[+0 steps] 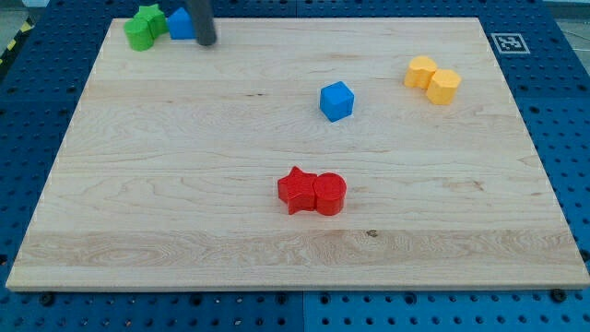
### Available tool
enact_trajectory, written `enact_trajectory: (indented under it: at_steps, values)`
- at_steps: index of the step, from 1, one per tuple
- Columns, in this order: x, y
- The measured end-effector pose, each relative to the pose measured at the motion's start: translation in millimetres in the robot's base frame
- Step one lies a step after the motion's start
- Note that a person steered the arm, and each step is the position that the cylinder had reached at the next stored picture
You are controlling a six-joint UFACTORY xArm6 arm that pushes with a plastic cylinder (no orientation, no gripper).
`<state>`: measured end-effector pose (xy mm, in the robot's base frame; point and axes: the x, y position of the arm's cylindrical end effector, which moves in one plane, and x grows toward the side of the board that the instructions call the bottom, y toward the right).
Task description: Move the blue triangle into the green star
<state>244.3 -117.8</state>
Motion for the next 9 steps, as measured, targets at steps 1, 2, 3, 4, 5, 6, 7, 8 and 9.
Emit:
enact_trajectory:
  at_steps: [1, 2, 3, 4, 5, 6, 7, 8, 9]
  values:
    - [0.2, 30.1]
    - [-0.6, 21.0]
    - [-13.2, -2.2]
    - [-13.2, -5.8]
    - [-13.2, -43.0]
    - [-18.3, -44.0]
    - [-21.4, 2.1]
    - [-37.5, -7.7]
    - [-53.1, -12.1]
